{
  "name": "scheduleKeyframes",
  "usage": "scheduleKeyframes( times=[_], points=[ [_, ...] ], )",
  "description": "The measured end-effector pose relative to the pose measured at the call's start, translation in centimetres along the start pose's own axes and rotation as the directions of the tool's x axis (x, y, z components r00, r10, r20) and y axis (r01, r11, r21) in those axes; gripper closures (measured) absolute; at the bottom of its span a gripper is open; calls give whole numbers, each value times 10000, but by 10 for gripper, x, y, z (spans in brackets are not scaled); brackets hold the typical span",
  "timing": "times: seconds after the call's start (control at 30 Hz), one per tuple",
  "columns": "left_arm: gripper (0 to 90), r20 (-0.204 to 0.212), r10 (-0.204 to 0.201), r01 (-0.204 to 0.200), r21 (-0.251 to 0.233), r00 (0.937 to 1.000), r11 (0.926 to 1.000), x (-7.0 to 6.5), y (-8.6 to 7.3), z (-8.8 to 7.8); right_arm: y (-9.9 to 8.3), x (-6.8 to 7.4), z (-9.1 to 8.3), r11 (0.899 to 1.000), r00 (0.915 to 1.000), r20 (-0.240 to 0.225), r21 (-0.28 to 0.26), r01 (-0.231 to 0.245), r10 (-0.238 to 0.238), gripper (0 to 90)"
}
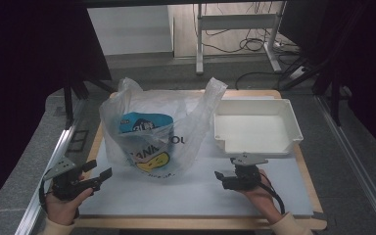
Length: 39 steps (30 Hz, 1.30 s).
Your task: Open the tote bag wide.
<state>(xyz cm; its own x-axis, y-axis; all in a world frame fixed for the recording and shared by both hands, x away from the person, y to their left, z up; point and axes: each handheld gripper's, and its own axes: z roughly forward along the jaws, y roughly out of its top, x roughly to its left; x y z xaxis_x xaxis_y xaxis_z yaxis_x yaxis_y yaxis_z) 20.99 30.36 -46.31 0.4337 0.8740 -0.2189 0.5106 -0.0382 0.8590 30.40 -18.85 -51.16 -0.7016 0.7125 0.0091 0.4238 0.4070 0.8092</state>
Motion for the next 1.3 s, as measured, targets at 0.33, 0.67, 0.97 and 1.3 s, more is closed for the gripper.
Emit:
scheduleKeyframes(
  times=[0.33, 0.67, 0.97, 1.3],
  points=[
    [263, 67, 274, -271, -358, 9996, 9990, -7, 19, -11, -2, -4, 3, 9996, 9998, 41, 207, -187, 186, 210],
    [263, 292, 333, -315, -583, 9990, 9978, -12, 32, -17, -4, -4, 5, 9990, 9997, 99, 387, -220, 216, 210],
    [236, 436, 391, -351, -878, 9983, 9955, -18, 49, -27, -5, -6, 6, 9984, 9995, 157, 487, -286, 279, 210],
    [197, 336, 1098, -1052, -1176, 9934, 9875, -38, 90, -37, -6, -7, 8, 9976, 9993, 186, 601, -337, 326, 210]
  ],
)
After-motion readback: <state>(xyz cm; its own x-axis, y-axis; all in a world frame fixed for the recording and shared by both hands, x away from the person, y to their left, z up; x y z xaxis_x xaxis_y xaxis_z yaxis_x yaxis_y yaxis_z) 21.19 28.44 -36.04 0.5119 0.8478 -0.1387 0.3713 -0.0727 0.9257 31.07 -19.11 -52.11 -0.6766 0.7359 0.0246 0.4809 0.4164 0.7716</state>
